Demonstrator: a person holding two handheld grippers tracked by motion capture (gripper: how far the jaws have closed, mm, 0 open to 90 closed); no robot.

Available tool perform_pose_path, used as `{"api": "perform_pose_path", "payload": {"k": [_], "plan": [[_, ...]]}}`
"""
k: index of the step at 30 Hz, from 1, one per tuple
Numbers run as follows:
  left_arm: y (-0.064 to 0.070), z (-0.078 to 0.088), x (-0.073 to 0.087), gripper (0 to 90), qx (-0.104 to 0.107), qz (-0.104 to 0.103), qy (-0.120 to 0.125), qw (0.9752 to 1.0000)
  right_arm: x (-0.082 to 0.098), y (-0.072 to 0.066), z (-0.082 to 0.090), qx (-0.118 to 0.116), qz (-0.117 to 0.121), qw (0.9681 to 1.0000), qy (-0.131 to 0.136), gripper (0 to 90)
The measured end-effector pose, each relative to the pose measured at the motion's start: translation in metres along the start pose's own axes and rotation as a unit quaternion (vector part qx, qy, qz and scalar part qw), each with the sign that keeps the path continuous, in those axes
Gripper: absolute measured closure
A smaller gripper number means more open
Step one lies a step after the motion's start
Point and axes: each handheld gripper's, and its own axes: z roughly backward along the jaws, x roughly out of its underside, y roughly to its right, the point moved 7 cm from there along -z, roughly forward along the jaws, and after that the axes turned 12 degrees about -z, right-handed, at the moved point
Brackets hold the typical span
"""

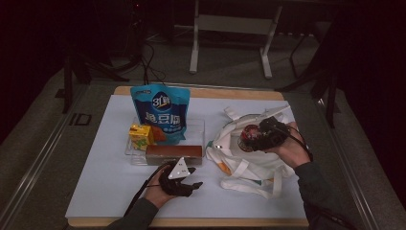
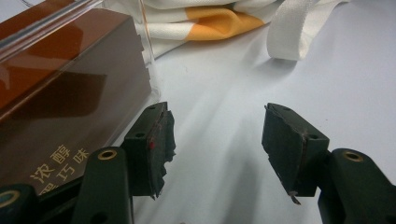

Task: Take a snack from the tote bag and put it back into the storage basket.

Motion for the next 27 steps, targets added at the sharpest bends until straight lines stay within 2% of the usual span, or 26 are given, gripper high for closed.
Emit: {"api": "perform_pose_path", "payload": {"k": [19, 27], "plan": [[0.000, 0.000, 0.000, 43.1, 0.001, 0.003, 0.002, 1.0000, -0.020, -0.022, -0.002, -0.019, 0.021, 0.9996, 0.005, 25.3], [0.000, 0.000, 0.000, 43.3, 0.002, 0.003, 0.002, 1.0000, -0.026, -0.030, -0.002, -0.034, 0.018, 0.9992, 0.008, 25.3]]}}
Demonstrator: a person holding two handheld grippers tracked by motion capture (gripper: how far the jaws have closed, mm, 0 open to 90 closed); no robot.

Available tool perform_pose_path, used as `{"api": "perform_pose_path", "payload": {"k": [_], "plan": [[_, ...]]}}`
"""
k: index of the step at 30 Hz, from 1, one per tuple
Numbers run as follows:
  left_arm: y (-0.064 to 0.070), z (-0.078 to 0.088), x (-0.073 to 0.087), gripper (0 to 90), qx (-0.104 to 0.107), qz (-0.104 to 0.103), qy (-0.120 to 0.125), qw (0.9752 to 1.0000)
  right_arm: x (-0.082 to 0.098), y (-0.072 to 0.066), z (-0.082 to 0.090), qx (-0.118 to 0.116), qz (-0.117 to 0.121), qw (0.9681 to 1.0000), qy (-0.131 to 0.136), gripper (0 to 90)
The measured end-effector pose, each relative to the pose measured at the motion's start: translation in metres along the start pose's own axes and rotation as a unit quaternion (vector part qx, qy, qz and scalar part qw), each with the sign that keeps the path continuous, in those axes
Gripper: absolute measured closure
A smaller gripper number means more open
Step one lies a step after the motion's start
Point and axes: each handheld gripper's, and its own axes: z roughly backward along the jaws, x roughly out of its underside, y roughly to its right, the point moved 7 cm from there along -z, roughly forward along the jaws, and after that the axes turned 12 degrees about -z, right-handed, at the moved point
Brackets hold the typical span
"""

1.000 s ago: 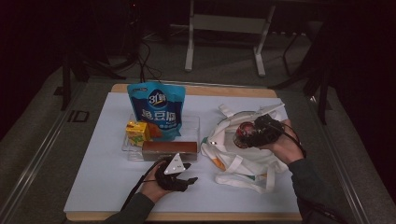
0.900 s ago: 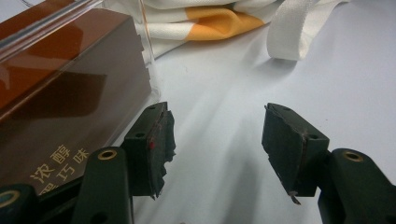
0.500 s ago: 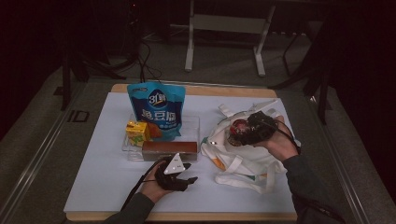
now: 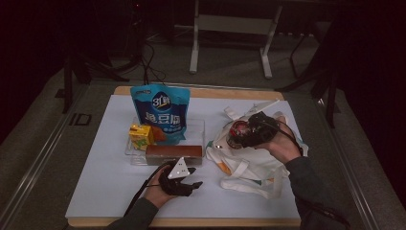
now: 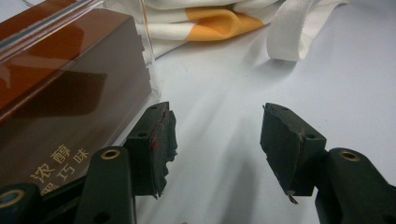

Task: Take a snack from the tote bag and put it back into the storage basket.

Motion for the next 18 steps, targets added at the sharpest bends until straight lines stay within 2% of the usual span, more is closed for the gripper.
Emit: {"api": "perform_pose_path", "payload": {"k": [9, 18], "plan": [[0.000, 0.000, 0.000, 43.3, 0.000, 0.000, 0.000, 1.0000, -0.005, -0.007, -0.001, -0.007, 0.007, 1.0000, 0.002, 25.3], [0.000, 0.000, 0.000, 43.3, 0.000, 0.001, 0.000, 1.0000, -0.017, -0.020, -0.004, -0.017, 0.018, 0.9997, 0.005, 25.4]]}}
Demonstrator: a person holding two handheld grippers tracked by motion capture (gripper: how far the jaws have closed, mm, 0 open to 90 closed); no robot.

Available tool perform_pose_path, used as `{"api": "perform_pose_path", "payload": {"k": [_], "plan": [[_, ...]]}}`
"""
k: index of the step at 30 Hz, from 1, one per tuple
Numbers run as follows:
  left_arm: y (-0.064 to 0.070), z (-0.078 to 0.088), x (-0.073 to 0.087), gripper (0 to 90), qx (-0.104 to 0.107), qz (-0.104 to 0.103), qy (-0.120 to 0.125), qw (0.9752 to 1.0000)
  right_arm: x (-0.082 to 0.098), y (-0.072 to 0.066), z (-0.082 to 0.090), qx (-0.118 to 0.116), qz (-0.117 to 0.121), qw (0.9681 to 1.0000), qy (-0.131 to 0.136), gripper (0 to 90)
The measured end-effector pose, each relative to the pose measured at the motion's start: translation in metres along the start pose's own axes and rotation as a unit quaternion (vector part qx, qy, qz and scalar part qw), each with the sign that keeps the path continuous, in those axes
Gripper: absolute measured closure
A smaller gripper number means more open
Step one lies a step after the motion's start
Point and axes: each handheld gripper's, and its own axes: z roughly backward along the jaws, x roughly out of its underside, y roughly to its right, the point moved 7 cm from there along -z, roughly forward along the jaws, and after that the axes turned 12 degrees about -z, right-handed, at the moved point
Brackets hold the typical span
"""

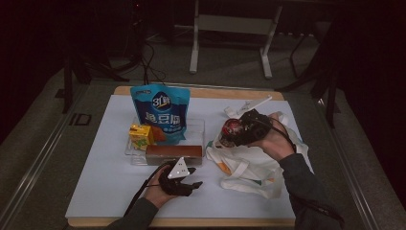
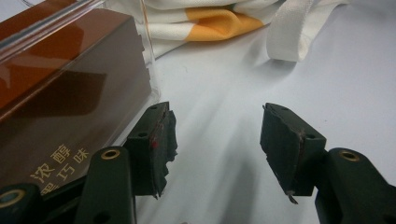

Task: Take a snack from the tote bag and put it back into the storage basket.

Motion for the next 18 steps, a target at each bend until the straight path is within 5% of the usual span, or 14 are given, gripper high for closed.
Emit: {"api": "perform_pose_path", "payload": {"k": [18], "plan": [[0.000, 0.000, 0.000, 42.7, 0.001, 0.001, 0.000, 1.0000, -0.022, -0.023, -0.012, -0.018, 0.019, 0.9996, 0.006, 25.4]]}}
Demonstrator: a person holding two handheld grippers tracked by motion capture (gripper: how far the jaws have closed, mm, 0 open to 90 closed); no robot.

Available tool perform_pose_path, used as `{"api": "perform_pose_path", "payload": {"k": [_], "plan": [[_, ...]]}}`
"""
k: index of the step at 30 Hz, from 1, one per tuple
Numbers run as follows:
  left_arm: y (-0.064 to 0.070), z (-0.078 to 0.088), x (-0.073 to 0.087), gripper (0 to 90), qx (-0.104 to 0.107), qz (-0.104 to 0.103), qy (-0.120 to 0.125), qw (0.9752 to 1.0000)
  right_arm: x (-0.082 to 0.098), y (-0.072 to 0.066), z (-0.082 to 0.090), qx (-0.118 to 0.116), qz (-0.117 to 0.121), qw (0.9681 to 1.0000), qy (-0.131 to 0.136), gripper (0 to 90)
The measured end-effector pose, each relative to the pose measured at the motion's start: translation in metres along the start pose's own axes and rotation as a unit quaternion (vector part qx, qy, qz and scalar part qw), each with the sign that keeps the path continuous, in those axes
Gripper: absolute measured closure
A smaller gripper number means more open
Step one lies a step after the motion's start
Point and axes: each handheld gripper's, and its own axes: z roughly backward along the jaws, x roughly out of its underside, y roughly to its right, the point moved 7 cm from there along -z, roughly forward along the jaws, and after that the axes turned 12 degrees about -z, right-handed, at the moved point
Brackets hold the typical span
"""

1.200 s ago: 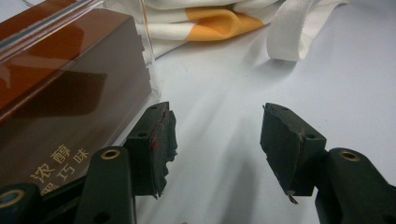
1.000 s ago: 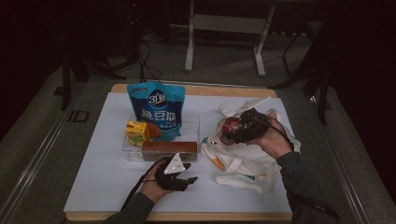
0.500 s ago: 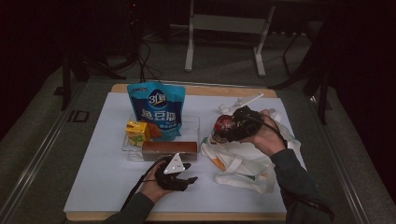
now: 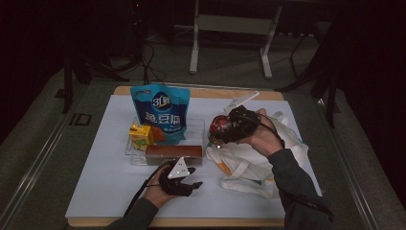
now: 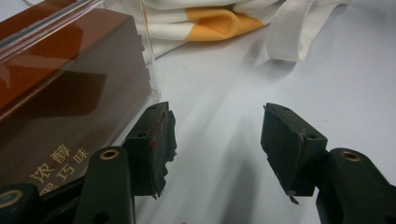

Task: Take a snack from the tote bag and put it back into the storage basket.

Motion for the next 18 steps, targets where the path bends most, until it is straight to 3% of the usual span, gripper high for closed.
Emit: {"api": "perform_pose_path", "payload": {"k": [18], "plan": [[0.000, 0.000, 0.000, 42.4, 0.000, 0.000, 0.000, 1.0000, -0.015, -0.014, -0.019, -0.011, 0.013, 0.9999, -0.001, 25.4]]}}
